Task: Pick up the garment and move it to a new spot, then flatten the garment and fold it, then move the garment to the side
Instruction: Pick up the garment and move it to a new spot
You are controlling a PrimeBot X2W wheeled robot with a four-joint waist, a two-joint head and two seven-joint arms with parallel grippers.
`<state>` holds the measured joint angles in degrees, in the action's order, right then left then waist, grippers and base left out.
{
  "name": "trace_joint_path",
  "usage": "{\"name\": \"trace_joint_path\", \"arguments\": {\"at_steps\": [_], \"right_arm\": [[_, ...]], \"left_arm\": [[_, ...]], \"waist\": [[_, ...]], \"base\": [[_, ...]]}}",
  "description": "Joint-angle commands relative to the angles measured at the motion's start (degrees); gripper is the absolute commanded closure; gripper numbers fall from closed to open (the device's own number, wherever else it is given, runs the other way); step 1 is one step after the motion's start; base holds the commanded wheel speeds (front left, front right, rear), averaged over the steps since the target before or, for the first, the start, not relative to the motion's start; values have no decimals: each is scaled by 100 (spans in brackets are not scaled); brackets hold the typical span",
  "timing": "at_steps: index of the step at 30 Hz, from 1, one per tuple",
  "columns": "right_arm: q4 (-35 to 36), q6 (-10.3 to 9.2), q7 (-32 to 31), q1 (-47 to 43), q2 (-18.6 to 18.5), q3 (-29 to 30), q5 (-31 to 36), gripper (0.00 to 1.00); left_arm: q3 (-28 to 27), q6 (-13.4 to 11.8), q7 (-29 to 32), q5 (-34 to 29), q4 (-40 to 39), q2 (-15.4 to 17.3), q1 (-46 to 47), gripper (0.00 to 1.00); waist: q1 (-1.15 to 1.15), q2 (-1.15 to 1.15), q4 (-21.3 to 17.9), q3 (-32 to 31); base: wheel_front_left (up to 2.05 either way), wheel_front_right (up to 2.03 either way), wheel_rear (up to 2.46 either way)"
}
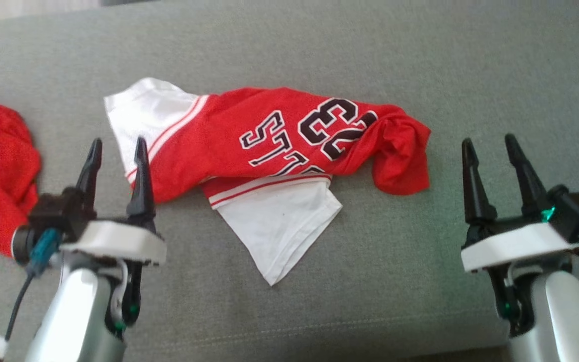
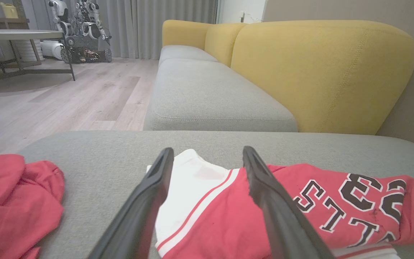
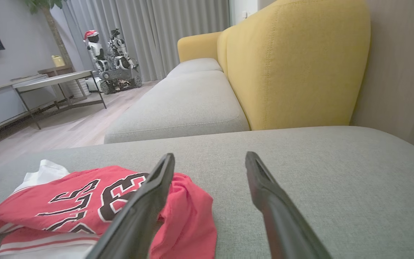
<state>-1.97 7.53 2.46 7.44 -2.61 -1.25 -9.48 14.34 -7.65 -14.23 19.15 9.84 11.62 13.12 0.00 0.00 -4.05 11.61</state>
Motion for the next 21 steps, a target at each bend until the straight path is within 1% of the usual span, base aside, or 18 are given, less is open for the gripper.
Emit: {"name": "trace_joint_path", "arguments": {"at_steps": [1,7,14,21], "right_arm": [[162,-4,-30,4,-27,-105,41,0],[90,-4,-105,-126,-27,-76,84,0],[9,-4,-156,-351,-27,-123,48,0],[25,-4,-250,-557,-27,-106,42,0]], "left_arm": [[-217,-24,-52,-8,-230,151,92,0],[-249,-21,-67,-57,-303,216,-297,0],[-163,-26,-71,-123,-390,261,-709,0],[-137,-95,-54,-122,-480,306,-973,0]], "waist": [[0,0,86,-111],[0,0,171,-361],[0,0,145,-685],[0,0,135,-898]], "base": [[0,0,0],[0,0,0],[0,0,0],[0,0,0]]}}
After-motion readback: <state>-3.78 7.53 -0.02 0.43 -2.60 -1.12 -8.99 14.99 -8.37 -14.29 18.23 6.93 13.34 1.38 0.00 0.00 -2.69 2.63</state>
